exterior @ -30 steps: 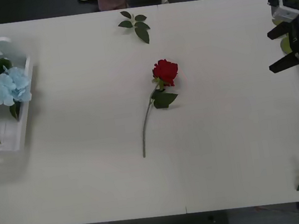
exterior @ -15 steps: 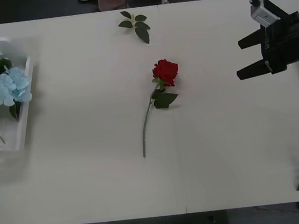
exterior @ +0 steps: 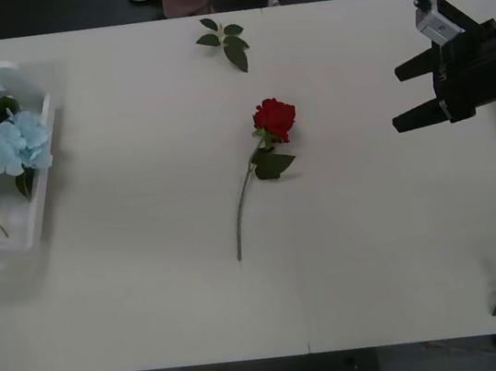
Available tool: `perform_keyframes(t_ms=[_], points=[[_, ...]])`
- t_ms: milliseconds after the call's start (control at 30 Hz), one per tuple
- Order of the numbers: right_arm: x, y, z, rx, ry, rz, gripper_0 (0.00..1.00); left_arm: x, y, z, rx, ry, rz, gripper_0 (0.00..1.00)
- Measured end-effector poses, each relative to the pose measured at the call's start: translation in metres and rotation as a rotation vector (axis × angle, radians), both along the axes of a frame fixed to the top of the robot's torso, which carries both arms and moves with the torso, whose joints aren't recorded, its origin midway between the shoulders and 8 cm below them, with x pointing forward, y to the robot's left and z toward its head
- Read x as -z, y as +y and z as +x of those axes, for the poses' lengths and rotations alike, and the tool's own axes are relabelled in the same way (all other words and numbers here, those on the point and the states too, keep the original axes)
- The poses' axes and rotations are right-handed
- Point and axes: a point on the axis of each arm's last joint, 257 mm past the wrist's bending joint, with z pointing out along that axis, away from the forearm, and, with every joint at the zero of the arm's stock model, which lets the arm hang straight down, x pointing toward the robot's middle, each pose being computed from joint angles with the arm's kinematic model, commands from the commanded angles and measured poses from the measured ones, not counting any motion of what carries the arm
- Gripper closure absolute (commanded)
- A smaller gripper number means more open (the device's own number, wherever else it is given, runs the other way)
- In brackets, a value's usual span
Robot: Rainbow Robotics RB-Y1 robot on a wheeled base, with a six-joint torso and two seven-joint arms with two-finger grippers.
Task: Put the red flowers into the right box and the blue flowers into the left box
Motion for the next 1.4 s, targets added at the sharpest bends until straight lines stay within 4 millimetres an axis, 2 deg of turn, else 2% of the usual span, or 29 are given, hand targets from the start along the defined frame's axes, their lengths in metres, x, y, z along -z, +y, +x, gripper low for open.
perform_keyframes(t_ms=[200, 333, 433, 567, 733, 967, 1267, 1400], points=[[0.0, 0.0, 0.0, 0.0, 0.0, 0.0, 0.0, -0.057, 0.003, -0.013, 0.047, 0.027, -0.025, 0.05], [0.0, 0.0, 0.0, 0.0, 0.0, 0.0, 0.0, -0.09, -0.005, -0.022, -0.033, 0.094, -0.074, 0.05], [0.0, 0.0, 0.0, 0.0, 0.0, 0.0, 0.0, -0.112, -0.018, -0.024, -0.079, 0.127, -0.105, 0.05], [0.0, 0.0, 0.0, 0.0, 0.0, 0.0, 0.0, -0.137, -0.038, -0.025, -0.047, 0.126, -0.117, 0.05], [0.0, 0.0, 0.0, 0.0, 0.0, 0.0, 0.0, -0.156, -0.082, -0.018, -0.1, 0.135, -0.261, 0.06], [0.0, 0.0, 0.0, 0.0, 0.0, 0.0, 0.0, -0.169, -0.172, 0.019, -0.023, 0.041, -0.336, 0.06], [0.0, 0.0, 0.0, 0.0, 0.0, 0.0, 0.0, -0.147, -0.275, 0.033, 0.087, 0.041, -0.425, 0.06], [0.0, 0.0, 0.0, 0.0, 0.0, 0.0, 0.0, -0.127, -0.307, 0.031, 0.117, 0.068, -0.38, 0.06]])
